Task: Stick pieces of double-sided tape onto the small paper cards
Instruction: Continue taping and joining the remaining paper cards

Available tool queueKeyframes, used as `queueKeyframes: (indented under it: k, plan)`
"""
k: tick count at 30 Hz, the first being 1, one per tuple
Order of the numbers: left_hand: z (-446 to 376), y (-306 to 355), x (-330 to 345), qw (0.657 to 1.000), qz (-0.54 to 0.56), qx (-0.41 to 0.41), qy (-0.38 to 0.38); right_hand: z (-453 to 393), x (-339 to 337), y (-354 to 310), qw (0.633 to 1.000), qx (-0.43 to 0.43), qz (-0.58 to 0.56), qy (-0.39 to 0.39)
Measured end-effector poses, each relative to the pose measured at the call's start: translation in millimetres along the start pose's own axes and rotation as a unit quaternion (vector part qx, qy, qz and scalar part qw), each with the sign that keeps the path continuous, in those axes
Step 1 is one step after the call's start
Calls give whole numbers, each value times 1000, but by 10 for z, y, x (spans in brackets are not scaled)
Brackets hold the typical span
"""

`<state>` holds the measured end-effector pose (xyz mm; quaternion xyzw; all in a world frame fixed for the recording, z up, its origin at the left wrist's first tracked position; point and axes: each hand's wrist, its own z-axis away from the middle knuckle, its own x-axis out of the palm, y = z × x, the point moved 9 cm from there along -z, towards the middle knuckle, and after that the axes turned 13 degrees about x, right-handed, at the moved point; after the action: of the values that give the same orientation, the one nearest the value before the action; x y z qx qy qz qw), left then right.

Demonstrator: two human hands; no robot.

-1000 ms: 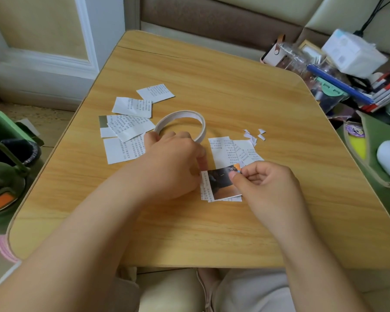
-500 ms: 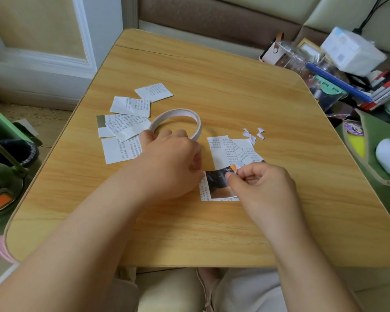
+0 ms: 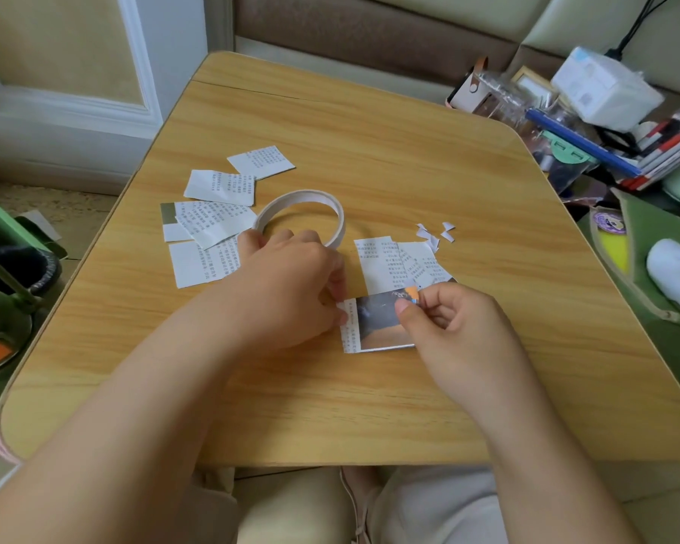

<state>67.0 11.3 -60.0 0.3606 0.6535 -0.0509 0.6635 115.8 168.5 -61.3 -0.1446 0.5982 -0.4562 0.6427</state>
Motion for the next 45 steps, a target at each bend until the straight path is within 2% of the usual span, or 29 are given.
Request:
queueKeyframes:
  k: [4,11,17,35,40,45]
  plan:
    - [6,-35,-51,1000,-5,-10,18,-1,15,23,1000,14,-11,6]
    - [10,-20,-83,999,-30,-13,31,20,37,-28,998,3,46,34]
    - [21,24,-36,1000,-15,-3,-3,-3,27,-36,998,-1,48,31]
    - [-12,72,70,998,-47,-6,-42,165,32,-106,996,-23,74,39]
    - [6,57,70,998,-41,-19,-47,110,55,14,999,45,-2,-15]
    - [14,60,69,997,-44,-24,-51,98,51,106,992,65,-101,-42]
